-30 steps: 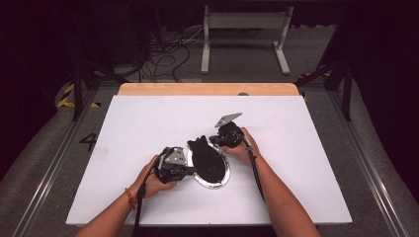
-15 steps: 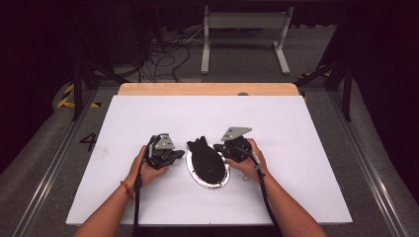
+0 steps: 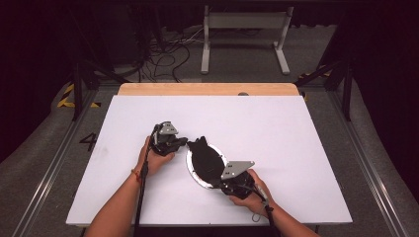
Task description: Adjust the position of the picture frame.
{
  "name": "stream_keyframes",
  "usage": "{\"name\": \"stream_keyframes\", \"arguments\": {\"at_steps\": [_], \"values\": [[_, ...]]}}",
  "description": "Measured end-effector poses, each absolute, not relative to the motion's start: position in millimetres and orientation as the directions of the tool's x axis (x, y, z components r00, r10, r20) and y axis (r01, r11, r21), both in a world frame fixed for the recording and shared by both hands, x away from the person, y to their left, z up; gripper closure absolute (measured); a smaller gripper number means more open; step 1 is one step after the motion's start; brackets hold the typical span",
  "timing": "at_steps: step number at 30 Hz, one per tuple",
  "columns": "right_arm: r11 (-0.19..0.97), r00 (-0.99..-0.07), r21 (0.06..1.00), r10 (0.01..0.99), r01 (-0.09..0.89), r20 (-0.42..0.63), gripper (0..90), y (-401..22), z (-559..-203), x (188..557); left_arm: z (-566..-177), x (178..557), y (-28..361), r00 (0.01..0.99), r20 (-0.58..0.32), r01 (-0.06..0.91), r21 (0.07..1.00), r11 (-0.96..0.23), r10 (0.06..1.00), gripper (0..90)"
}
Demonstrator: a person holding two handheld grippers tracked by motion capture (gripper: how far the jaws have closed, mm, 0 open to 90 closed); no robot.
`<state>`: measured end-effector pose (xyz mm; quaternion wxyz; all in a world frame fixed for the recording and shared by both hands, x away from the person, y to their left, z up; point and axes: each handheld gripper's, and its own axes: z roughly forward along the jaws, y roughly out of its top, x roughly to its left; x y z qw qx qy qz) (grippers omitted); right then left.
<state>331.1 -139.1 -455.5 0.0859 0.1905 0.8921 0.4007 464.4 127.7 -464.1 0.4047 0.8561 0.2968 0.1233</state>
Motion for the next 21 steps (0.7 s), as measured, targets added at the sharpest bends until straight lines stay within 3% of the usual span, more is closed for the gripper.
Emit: {"name": "stream_keyframes", "arguments": {"at_steps": [6, 21], "values": [[0.602, -0.922, 0.754, 0.388, 0.262, 0.011, 90.0, -137, -455, 326, -459, 473, 128, 0.789, -0.073, 0.429, 0.776, -0.462, 0.610, 89.4], [0.623, -0.922, 0.743, 0.387, 0.246, -0.019, 90.0, -134, -463, 320, -460, 474, 115, 0.791, -0.011, 0.400, 0.767, -0.503, 0.611, 87.6]]}}
